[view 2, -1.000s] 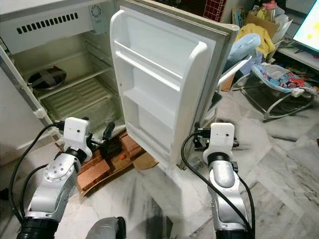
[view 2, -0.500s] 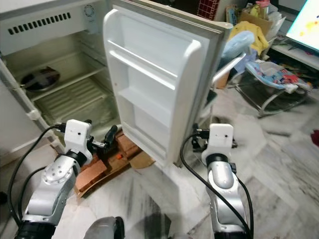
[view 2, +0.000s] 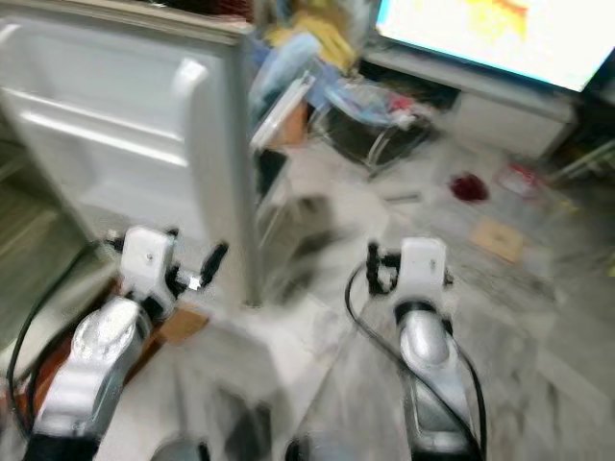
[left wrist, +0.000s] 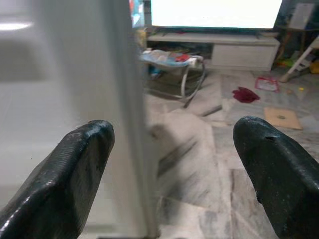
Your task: Restocking fridge
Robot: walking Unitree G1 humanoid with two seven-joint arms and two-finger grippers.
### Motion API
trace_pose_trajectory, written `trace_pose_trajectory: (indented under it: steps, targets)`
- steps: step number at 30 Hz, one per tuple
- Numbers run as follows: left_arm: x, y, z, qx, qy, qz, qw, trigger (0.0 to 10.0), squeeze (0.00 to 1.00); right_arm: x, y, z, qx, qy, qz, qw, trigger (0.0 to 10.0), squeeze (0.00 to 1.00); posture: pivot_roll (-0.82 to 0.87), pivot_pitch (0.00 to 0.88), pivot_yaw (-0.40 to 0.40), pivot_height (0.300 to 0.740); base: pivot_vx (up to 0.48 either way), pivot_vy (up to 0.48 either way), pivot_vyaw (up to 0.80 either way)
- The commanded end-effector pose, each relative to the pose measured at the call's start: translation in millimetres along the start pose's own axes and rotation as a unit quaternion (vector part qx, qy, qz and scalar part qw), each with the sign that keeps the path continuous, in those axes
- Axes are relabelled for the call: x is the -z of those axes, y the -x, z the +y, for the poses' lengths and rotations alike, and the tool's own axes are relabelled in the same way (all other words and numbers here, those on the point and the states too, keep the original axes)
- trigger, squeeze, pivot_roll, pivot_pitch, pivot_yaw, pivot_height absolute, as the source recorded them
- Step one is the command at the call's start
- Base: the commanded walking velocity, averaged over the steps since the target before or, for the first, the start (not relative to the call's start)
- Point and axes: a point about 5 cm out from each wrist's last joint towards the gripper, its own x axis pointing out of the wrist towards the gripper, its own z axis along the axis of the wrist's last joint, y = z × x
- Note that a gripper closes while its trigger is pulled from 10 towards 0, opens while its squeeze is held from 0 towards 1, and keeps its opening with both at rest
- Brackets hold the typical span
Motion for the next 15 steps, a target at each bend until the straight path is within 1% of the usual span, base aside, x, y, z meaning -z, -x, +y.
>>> trace_pose_trajectory:
  steps: [1,8,9,11,15]
  targets:
    - [-0.8,-0.9,-7.2,0.017,0.008,-0.001,1.000,10.0,0.00,-2.1,0.6,-5.3,0.005,0.003,-0.001,1.000,10.0,0.00,-0.02,0.060,-0.019,0.740,0.000,-0.379,-0.80]
    - [-1.4,-0.4,-6.0,0.017,0.006,0.000,1.000,10.0,0.00,-0.8,-0.3,-4.5,0.002,0.001,0.001,1.000,10.0,0.00,-0.01,0.063,-0.017,0.740,0.000,-0.377,-0.80]
    - [-1.5,-0.5,-6.0,0.017,0.006,0.000,1.000,10.0,0.00,-0.7,-0.2,-4.4,0.002,0.001,0.001,1.000,10.0,0.00,-0.01,0.063,-0.017,0.740,0.000,0.000,-0.80]
    - [-1.9,-0.6,-5.9,0.017,0.006,0.000,1.000,10.0,0.00,-0.7,-0.3,-4.2,0.002,0.001,0.001,1.000,10.0,0.00,-0.01,0.062,-0.016,0.740,0.000,-0.255,-0.80]
    - [-4.8,-3.0,-4.0,0.005,0.019,-0.004,1.000,10.0,0.00,-0.7,-0.9,-3.7,0.002,0.000,0.001,1.000,10.0,0.00,-0.01,0.062,-0.015,0.740,0.000,0.000,-0.80]
